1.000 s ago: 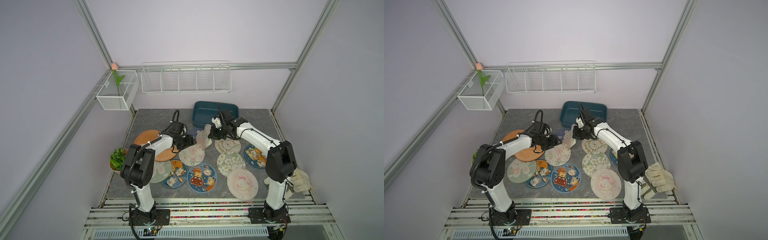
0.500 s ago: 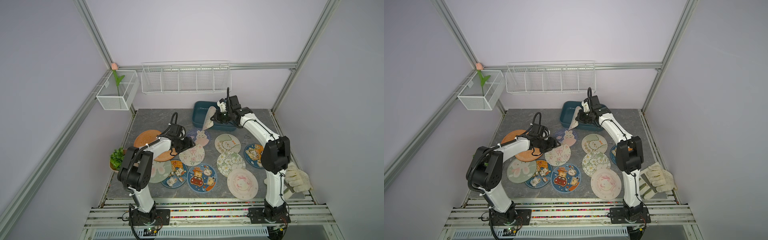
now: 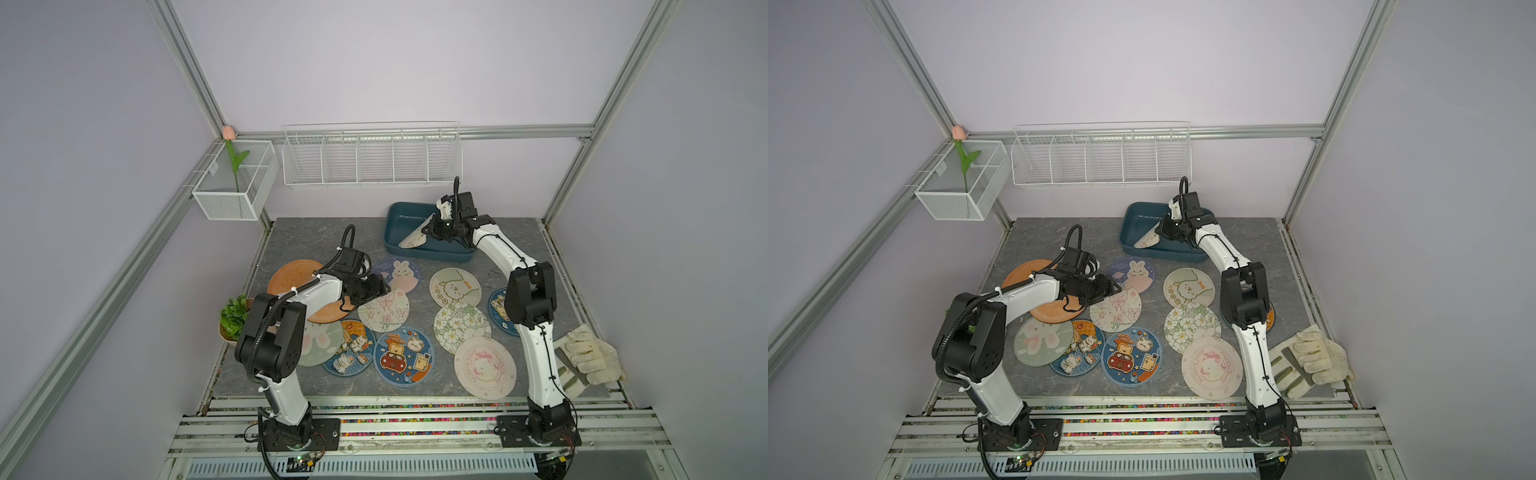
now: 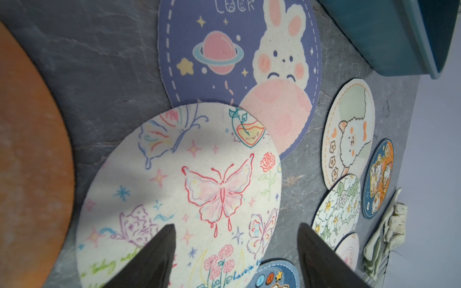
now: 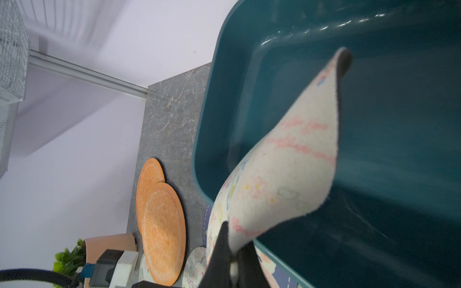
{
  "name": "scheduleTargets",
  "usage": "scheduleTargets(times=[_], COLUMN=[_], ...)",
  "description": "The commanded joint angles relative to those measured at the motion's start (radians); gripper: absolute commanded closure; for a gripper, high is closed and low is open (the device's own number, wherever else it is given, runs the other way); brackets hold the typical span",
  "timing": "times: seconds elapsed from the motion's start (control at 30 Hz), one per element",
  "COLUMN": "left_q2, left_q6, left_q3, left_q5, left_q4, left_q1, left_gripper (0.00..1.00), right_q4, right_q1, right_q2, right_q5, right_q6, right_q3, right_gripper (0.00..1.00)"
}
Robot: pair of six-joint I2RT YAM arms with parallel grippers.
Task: Put the coasters into the storage box
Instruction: Place the coaster in the storage box.
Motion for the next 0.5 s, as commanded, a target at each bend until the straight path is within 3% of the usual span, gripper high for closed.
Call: scheduleTargets(times=[0.0,0.27,0.4,0.47], left_q2=[-0.004,0.006,0.005,0.003], left_q6=[0.004,0.010,0.011,0.013], left_q3=[0.021,0.035,0.036,0.036], left_q5=[-0.013,-0.018,-0.020,-0.022], left_q4=[-0.001,-0.012,-0.014,-0.017], left_q1=[0.004,0.004,0.004,0.004], left_gripper=[0.23,0.22,0.22,0.22], right_q4=[0.000,-0.169,-0.244,-0.287], right_q1=[-0.037,-0.082,-0.091,-0.094], right_q2=[0.036,0.100,0.102,0.106], right_q5=[0.022,0.132,0.215,0.251], right_q6=[0.017,-0.002,-0.024,-0.043], right_q3=[0.034,0.101,0.115,0.136], right_gripper=[0.94,0.91,0.77,0.60])
